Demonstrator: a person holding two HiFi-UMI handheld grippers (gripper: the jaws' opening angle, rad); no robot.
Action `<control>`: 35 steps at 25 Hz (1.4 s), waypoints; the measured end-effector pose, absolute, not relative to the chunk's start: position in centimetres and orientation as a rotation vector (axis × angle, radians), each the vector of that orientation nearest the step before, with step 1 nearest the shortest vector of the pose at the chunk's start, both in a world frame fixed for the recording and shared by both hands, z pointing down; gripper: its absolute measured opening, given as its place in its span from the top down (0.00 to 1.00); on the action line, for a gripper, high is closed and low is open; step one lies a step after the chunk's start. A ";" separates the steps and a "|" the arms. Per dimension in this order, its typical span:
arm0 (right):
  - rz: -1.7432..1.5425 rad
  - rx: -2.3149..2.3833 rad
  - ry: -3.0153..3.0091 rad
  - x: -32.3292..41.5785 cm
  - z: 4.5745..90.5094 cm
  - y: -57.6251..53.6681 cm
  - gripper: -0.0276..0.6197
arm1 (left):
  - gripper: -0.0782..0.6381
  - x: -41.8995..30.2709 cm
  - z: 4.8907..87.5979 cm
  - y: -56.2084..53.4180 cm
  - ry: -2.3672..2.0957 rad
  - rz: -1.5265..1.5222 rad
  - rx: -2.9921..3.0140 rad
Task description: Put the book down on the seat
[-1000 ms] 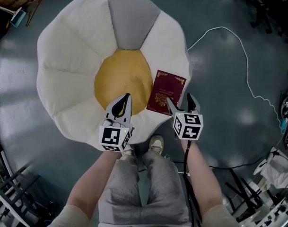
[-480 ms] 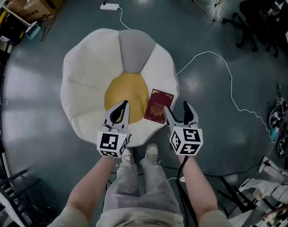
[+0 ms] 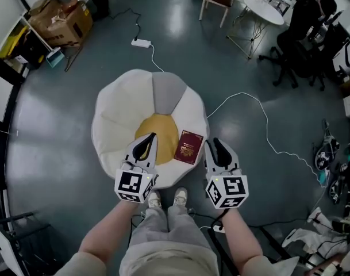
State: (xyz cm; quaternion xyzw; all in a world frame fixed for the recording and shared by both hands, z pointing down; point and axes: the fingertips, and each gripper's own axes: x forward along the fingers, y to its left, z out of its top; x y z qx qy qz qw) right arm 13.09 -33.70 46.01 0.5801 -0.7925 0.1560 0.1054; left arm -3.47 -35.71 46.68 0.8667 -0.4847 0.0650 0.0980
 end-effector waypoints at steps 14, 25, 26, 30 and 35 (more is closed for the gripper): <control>0.211 1.636 -2.661 9.8 24.8 -27.2 0.93 | 0.88 -4.6 26.1 -29.3 -1.394 0.025 2.758; 0.054 1.449 -2.736 7.3 20.1 -20.4 0.95 | 0.88 -5.0 19.2 -22.4 -1.448 -0.076 2.854; 0.063 1.444 -2.742 7.1 20.2 -20.3 0.95 | 0.88 -5.0 19.2 -22.2 -1.438 -0.080 2.857; 0.060 1.407 -2.755 6.1 20.2 -20.4 0.95 | 0.88 -5.2 19.5 -22.1 -1.411 -0.064 2.856; 0.060 1.401 -2.755 5.5 20.3 -20.9 0.95 | 0.88 -5.7 19.0 -22.7 -1.426 -0.089 2.858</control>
